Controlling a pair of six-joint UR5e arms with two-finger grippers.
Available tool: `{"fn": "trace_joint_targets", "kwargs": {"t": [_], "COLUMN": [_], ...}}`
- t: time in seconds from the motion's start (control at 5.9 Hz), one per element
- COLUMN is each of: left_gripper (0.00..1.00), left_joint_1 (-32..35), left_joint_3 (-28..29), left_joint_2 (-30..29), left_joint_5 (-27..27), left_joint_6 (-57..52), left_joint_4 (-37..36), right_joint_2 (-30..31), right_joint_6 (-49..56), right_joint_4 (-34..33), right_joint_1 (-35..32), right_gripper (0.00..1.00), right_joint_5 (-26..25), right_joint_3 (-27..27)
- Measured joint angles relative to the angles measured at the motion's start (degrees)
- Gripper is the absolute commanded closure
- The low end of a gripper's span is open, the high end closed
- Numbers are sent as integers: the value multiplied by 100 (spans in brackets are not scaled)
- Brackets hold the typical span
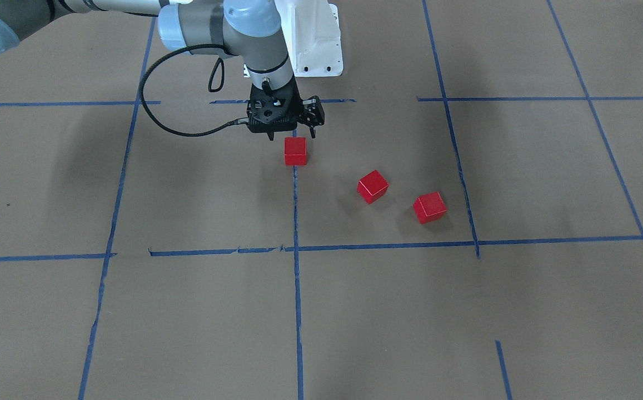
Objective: Form red blocks into L shape at center
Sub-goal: 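Open the right gripper and lift it off the cube while the left arm reaches in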
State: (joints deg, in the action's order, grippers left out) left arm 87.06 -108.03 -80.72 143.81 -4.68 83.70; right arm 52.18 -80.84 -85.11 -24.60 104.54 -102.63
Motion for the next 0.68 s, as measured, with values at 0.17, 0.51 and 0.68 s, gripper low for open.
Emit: {"fn": "trace_joint_targets", "kwargs": {"t": [0.17,0.51,0.68], "left_gripper": [0,0,0], "left_joint_1": [-126,-1176,-1915], "left_joint_3": [-4,-41,-51], "left_joint_2": [-89,-734,-1075], "left_joint_5": [498,896,584], "left_joint_6": [269,2371,4021], "left_joint_4": [148,1078,1875], "right_joint_2": [435,1133,1344], "right_joint_6": [-1,-2,-2], "right_joint_4": [6,48,53], "right_joint_1": [-64,-131,-156], "right_gripper": [0,0,0], "right_joint_5": [23,56,63], "right_joint_3": [-562,-1235,-1384]}}
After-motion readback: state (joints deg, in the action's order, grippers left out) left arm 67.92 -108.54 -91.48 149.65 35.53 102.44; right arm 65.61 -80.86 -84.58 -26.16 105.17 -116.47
